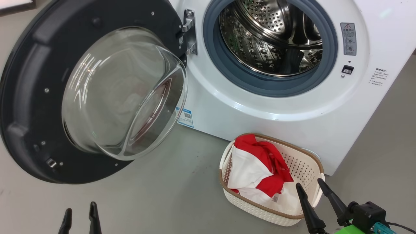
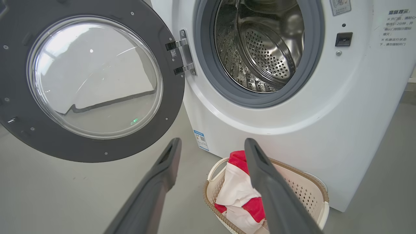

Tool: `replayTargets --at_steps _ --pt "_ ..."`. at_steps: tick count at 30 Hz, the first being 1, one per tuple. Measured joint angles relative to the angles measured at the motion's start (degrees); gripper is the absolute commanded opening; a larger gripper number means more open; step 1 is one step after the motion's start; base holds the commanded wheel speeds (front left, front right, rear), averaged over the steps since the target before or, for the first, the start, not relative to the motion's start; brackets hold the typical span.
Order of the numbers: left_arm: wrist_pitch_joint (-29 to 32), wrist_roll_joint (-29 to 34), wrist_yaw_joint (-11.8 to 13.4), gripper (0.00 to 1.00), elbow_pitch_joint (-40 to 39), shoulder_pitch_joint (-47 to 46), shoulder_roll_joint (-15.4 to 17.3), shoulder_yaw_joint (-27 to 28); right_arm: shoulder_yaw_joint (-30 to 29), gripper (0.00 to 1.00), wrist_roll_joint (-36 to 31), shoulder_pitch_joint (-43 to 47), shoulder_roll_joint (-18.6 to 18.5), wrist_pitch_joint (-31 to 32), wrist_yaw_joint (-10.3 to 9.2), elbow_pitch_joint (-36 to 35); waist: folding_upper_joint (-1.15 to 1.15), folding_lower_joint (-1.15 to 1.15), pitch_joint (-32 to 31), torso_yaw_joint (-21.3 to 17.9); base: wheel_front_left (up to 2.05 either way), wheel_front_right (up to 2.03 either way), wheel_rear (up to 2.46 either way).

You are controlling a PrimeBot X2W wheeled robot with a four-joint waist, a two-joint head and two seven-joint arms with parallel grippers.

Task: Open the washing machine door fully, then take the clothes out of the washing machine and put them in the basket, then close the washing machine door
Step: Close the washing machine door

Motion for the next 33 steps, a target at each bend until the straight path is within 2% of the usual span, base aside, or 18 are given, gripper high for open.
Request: replayTargets --at_steps 1,3,7,13,17,19,23,27,33 --pt "0.0 0.0 0.0 0.73 0.0 0.0 0.0 0.0 0.0 1.0 0.0 0.0 0.0 0.0 0.0 0.0 0.0 0.0 -0.1 0.0 0.0 0.0 0.0" --pt "0.0 0.0 -0.1 0.0 0.0 0.0 0.0 0.1 0.0 1.0 0.0 0.0 0.0 0.0 0.0 0.0 0.0 0.0 -0.1 -0.1 0.0 0.0 0.0" --pt "0.0 0.3 -2.4 0.0 -2.0 -0.8 -0.1 1.8 -0.2 1.0 0.0 0.0 0.0 0.0 0.0 0.0 0.0 0.0 0.1 -0.1 0.0 0.0 0.0" --pt "0.0 3.4 -5.6 0.0 -9.6 -10.0 0.0 10.3 -1.2 1.0 0.0 0.1 0.3 0.0 0.0 -0.2 0.0 0.0 0.2 -0.2 0.0 0.0 0.0" --pt "0.0 2.4 -6.6 0.0 -10.6 -17.5 3.6 15.8 -2.0 1.0 0.0 0.8 0.8 0.0 0.0 -0.6 0.0 0.0 -0.3 -0.4 0.0 0.0 0.0" --pt "-0.1 -2.0 -6.6 0.0 -8.5 -21.5 5.9 18.1 -2.5 1.0 0.0 1.7 1.0 0.0 0.0 -0.8 0.0 0.0 -0.6 -0.6 0.0 0.0 0.0" --pt "-0.1 -9.5 -6.6 0.0 -1.9 -28.4 14.5 18.6 -3.7 1.0 0.0 3.2 1.3 0.0 0.0 -1.3 0.0 0.0 -1.0 -1.1 0.0 0.0 0.0" --pt "0.1 -19.5 -6.6 0.0 9.1 -34.9 20.5 18.5 -4.1 1.0 -0.1 4.0 1.6 0.0 0.0 -2.1 0.0 0.0 -0.6 -1.4 0.0 0.0 0.0" --pt "10.9 -37.0 -6.6 0.0 25.2 -44.6 26.8 17.5 -4.7 1.0 -0.5 3.9 1.4 0.0 0.0 -2.5 0.0 0.0 1.2 -2.0 0.0 0.0 0.0"
